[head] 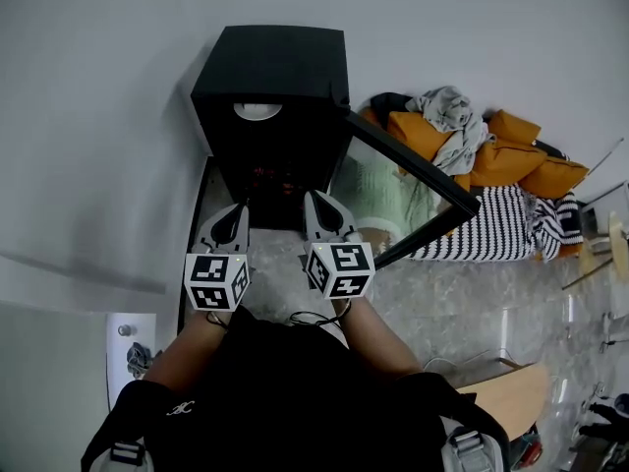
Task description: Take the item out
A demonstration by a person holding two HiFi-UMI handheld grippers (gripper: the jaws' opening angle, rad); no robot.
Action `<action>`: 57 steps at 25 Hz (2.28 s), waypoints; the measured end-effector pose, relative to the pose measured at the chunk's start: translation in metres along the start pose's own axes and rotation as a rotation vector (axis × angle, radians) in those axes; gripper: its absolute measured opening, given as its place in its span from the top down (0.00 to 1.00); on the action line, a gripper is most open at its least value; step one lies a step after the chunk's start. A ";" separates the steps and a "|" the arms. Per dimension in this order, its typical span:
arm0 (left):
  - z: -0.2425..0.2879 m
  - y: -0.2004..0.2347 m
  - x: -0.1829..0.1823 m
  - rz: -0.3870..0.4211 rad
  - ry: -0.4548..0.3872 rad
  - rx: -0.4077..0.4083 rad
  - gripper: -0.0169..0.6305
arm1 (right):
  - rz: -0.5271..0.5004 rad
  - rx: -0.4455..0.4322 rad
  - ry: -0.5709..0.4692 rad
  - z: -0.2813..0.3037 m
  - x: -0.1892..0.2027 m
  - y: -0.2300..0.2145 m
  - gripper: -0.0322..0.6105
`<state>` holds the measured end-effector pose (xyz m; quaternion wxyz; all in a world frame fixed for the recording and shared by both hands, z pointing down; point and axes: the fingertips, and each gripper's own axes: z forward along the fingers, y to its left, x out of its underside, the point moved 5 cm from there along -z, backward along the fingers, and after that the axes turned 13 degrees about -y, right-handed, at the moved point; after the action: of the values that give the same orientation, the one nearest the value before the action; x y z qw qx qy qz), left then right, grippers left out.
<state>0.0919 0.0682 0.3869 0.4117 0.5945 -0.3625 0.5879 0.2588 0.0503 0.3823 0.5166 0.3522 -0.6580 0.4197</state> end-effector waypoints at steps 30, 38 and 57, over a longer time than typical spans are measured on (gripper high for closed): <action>0.136 0.125 0.016 -0.011 0.037 0.153 0.96 | 0.050 0.188 0.051 0.179 0.059 -0.008 0.94; 0.159 0.158 0.025 -0.026 0.070 0.228 0.96 | 0.024 0.235 0.109 0.231 0.090 -0.010 0.94; 0.161 0.228 0.047 -0.043 0.100 0.290 0.96 | 1.160 0.530 -0.072 0.285 0.158 -0.026 0.84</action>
<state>-0.0498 -0.1669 0.4531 0.3516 0.6254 -0.2399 0.6540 0.1384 -0.2262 0.5092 0.0783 0.0682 -0.6324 0.7677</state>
